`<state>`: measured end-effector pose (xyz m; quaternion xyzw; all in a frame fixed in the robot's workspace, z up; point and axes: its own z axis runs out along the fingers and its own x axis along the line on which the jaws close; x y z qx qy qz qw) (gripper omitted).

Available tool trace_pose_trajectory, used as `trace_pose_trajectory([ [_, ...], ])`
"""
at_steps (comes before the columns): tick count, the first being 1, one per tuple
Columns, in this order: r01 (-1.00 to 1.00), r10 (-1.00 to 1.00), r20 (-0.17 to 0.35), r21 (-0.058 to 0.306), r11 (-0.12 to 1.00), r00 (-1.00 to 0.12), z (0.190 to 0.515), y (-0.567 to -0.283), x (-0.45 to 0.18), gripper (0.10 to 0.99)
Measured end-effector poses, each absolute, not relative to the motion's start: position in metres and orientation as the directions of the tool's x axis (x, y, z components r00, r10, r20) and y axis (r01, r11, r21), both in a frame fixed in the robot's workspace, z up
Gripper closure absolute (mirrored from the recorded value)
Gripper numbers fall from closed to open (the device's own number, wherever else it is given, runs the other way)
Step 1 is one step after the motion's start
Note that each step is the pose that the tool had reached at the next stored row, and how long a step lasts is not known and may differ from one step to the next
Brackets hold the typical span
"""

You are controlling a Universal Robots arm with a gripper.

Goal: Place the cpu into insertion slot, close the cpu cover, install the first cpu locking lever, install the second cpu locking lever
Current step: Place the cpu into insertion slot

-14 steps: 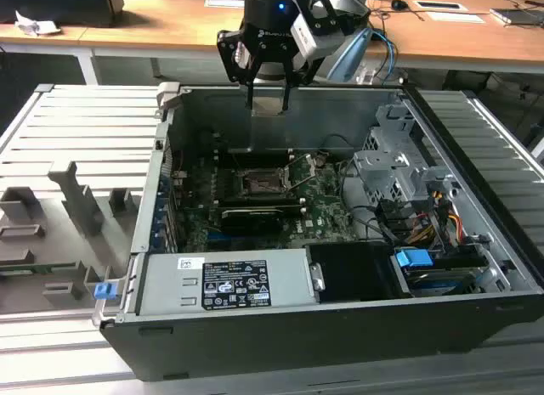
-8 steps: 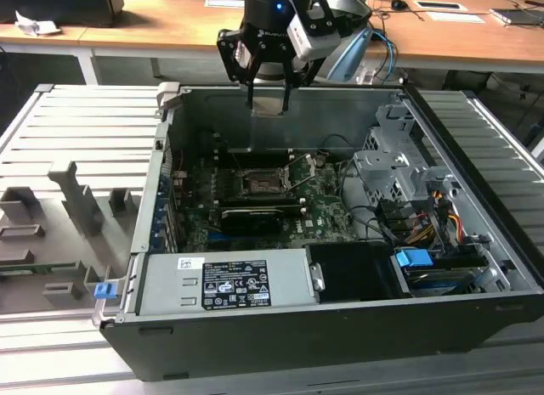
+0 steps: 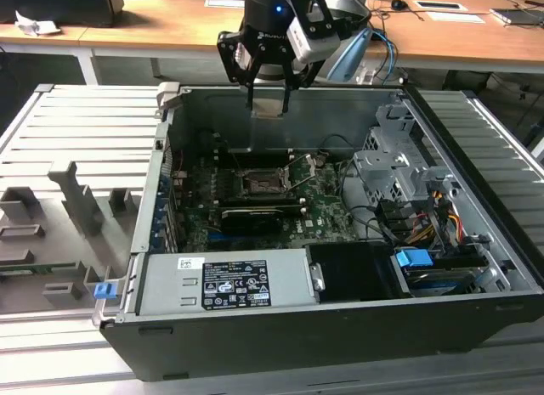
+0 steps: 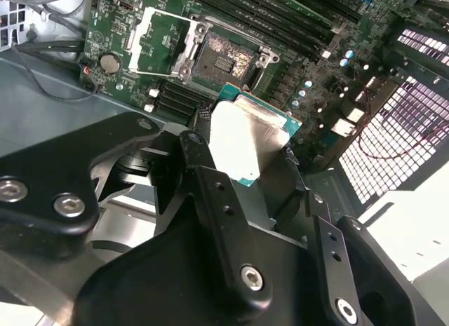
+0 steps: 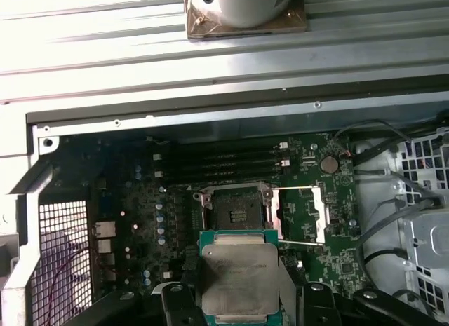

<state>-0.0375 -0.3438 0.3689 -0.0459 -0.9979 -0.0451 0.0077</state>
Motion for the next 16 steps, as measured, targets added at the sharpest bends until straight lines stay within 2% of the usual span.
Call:
trace_pose_trajectory([
  [16, 0.102, 0.100, 0.019, 0.089, 0.991, -0.995, 0.3673, -0.3438, -0.0375, 0.557],
])
